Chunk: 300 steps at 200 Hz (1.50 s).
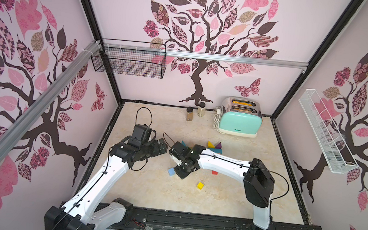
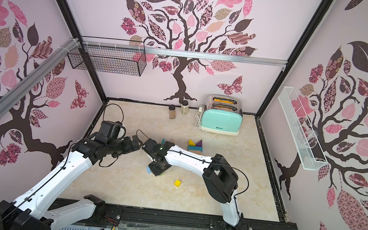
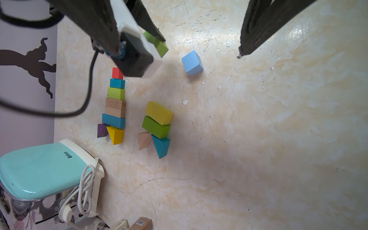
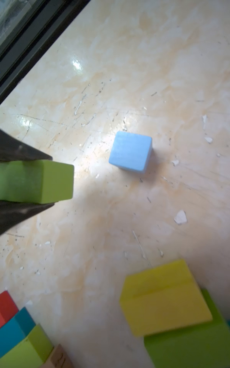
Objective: Assemble a carrot with building blocks
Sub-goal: Pick up the building block from the center of the board, then assemble the building block at the center of the board.
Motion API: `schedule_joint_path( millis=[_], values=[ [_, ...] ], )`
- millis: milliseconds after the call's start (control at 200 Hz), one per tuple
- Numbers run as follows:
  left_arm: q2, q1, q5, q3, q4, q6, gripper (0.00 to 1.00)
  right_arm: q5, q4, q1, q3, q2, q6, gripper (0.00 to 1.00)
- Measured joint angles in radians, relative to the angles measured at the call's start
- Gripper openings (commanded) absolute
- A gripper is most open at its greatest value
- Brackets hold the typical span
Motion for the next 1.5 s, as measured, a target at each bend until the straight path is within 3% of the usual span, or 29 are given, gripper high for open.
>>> schedule_joint_path(
  millis=[650,755,1040,1305,1501],
  values=[
    [0.022,0.042,0.013,0.002,0.053,-0.005,0.98,0.132,0.056,-0.055,0.160,0.238,-0.189,0.29],
    [0.028,0.046,0.023,0.002,0.059,-0.005,0.98,0.149,0.074,-0.061,0.165,0.241,-0.203,0.32],
    [0.047,0.068,0.064,-0.007,0.068,-0.005,0.98,0.168,0.093,-0.070,0.166,0.243,-0.224,0.56],
    [0.045,0.075,0.088,-0.010,0.067,0.000,0.98,0.119,0.068,-0.070,0.166,0.198,-0.196,0.57],
    [0.035,0.076,0.131,-0.010,0.066,0.028,0.88,0.076,-0.008,-0.070,0.257,0.110,-0.140,0.58]
  ],
)
